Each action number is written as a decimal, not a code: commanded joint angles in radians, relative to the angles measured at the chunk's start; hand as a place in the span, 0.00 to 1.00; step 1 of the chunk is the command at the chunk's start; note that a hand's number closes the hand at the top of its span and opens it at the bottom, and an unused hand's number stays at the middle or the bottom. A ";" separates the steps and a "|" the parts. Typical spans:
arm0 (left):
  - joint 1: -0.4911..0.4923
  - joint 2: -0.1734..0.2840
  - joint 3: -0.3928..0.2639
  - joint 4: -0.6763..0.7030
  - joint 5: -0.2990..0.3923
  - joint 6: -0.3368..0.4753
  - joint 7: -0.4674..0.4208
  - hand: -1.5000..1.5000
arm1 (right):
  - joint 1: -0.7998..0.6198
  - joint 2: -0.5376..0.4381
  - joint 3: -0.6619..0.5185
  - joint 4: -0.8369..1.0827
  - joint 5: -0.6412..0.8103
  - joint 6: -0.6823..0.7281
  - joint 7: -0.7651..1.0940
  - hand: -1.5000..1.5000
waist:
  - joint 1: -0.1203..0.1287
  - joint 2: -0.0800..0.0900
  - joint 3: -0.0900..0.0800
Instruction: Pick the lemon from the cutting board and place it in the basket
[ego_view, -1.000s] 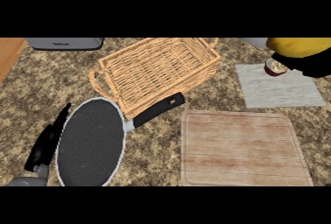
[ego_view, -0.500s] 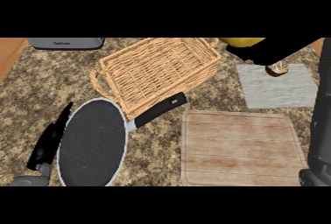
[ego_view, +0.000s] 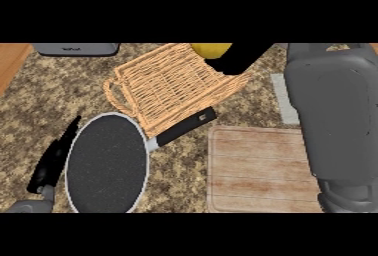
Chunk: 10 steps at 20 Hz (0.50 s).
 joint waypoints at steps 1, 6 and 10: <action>-0.007 -0.005 0.006 -0.006 -0.011 -0.002 0.025 0.50 | -0.001 0.025 0.054 0.127 0.082 -0.110 -0.049 1.00 | 0.003 0.003 -0.002; 0.069 -0.038 -0.033 -0.063 -0.046 0.014 0.020 0.50 | -0.002 0.073 0.095 0.219 0.148 -0.188 -0.036 0.00 | 0.005 0.001 -0.001; -0.047 -0.005 0.021 0.030 -0.010 -0.039 0.015 0.50 | -0.068 0.111 0.093 0.361 0.109 -0.285 -0.061 0.00 | 0.007 0.005 -0.002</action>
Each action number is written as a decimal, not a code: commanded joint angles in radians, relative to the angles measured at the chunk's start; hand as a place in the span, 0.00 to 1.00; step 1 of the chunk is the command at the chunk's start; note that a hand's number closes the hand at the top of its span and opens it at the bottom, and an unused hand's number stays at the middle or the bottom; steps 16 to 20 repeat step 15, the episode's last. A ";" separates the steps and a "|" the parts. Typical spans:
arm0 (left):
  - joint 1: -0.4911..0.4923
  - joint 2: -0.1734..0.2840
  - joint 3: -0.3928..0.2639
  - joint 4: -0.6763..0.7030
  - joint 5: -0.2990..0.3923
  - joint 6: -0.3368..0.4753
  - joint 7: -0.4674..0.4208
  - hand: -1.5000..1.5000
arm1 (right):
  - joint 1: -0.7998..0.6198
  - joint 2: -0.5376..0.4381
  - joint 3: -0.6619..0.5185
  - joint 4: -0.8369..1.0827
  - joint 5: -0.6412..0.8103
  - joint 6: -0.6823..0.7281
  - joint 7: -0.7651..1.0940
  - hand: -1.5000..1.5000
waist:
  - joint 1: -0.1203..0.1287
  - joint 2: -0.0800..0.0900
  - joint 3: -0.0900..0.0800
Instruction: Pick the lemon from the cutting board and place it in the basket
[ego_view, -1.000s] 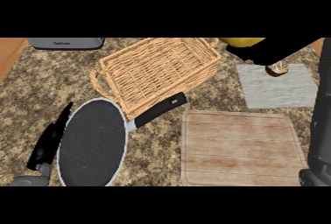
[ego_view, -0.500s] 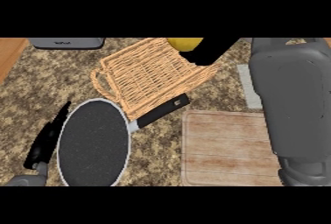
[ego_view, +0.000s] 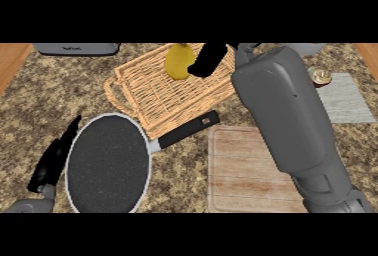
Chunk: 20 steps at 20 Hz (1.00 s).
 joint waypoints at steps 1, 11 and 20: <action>0.011 0.011 0.023 0.045 0.014 -0.029 -0.061 0.50 | 0.024 0.033 0.000 0.109 0.032 -0.123 -0.076 0.00 | 0.000 0.002 -0.001; -0.005 -0.046 -0.018 -0.038 -0.037 0.019 0.060 0.50 | -0.023 0.021 -0.164 0.158 -0.101 -0.366 -0.021 0.00 | -0.002 0.001 0.000; 0.035 -0.020 0.007 -0.035 -0.019 -0.004 0.011 0.50 | 0.007 -0.055 -0.249 0.162 -0.140 -0.373 0.014 0.00 | -0.007 -0.001 0.000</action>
